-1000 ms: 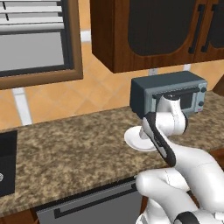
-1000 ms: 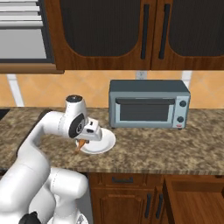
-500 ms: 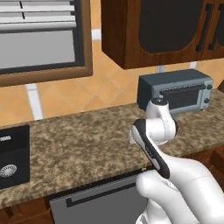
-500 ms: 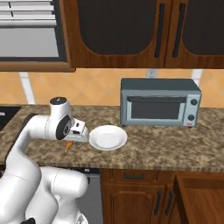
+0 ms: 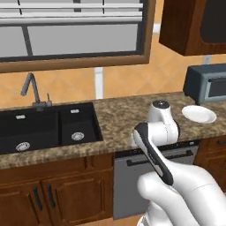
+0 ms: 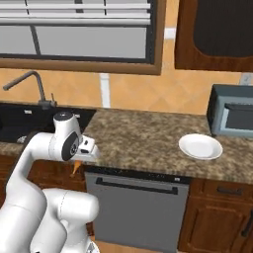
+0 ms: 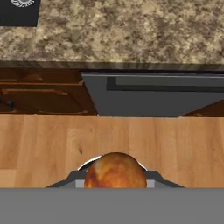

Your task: Pick up the knife from the drawer and place it on the cutting board. Then place the meat from the plate to the cutting board.

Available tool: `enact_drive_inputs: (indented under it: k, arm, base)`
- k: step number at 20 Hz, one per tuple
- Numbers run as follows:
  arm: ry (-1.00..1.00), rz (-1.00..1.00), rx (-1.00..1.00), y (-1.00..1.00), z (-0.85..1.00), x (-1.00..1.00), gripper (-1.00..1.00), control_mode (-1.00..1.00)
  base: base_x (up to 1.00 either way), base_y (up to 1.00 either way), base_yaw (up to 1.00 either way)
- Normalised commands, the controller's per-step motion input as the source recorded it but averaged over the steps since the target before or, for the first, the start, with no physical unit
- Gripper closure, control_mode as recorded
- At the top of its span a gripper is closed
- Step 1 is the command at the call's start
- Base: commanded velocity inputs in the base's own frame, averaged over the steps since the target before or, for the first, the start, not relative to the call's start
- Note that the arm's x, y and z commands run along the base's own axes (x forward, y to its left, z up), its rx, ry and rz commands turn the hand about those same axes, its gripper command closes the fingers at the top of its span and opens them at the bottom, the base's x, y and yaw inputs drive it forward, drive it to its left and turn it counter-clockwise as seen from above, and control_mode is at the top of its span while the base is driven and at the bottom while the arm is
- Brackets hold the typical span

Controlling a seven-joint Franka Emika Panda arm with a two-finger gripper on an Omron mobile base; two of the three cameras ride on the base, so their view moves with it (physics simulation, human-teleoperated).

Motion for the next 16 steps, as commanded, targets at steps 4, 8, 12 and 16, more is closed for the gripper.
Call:
enact_drive_inputs:
  k: [4, 8, 12, 16]
  arm:
    - [0.0, 0.0, 0.0, 0.0, 0.0, 0.0, 1.0, 1.0]
    - [0.0, 0.0, 0.0, 0.0, 0.0, 0.0, 1.0, 1.0]
    - [0.0, 0.0, 0.0, 0.0, 0.0, 0.0, 1.0, 1.0]
    - [0.0, 0.0, 0.0, 0.0, 0.0, 0.0, 1.0, 1.0]
  base:
    - [-0.37, 1.0, 0.27]
    - [-0.11, 1.0, 0.25]
    - [0.0, 1.0, 0.2]
    - [0.11, 1.0, 0.15]
